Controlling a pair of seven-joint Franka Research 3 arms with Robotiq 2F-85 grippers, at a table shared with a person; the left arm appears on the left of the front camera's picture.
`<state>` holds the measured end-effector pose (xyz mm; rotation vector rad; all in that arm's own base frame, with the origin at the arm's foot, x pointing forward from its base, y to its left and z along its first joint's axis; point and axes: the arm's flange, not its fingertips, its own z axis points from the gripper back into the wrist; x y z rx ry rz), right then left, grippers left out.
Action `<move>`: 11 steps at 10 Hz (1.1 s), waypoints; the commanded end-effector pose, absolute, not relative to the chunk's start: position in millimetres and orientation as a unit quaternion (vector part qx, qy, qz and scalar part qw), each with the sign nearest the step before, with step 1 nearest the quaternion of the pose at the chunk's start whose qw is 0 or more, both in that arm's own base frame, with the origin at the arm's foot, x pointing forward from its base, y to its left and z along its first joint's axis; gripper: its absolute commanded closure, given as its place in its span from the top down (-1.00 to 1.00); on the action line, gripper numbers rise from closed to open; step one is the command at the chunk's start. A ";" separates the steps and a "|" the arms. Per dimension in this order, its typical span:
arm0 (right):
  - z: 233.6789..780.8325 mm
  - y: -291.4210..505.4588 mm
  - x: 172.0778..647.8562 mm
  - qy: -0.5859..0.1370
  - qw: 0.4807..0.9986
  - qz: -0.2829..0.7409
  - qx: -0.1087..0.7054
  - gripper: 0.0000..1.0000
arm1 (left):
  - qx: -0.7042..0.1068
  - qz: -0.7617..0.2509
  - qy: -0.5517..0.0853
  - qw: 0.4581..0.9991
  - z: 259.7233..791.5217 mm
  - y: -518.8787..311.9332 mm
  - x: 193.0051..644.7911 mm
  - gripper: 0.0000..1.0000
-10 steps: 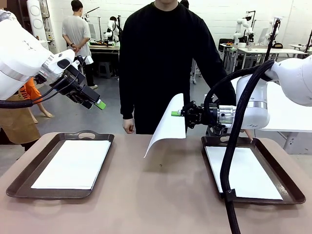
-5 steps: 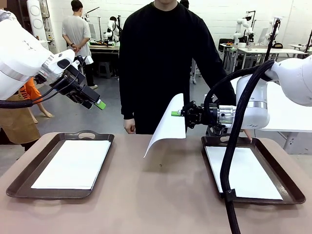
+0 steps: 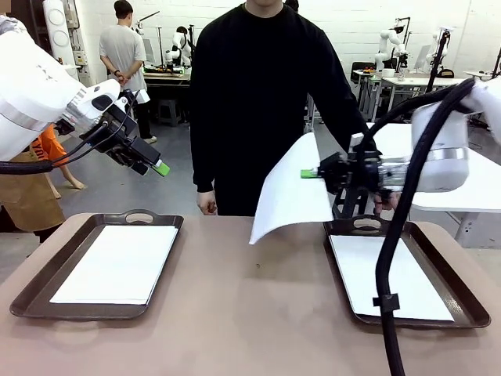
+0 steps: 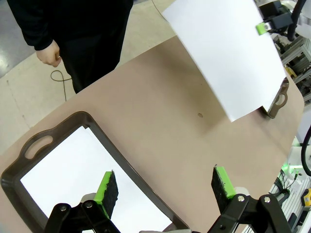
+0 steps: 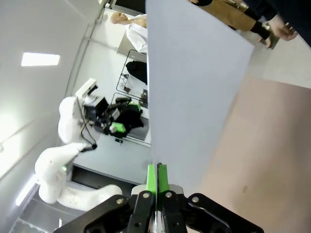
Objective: Sort the A4 documents.
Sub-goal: Place the A4 Paper in the designated Handle tray.
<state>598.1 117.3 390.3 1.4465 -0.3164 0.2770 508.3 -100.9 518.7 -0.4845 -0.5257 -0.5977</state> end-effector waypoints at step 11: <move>343.9 -3.0 516.8 -0.049 0.804 0.138 0.576 -0.97 | -0.232 -0.286 -0.257 0.893 519.2 -100.3 508.3 1.00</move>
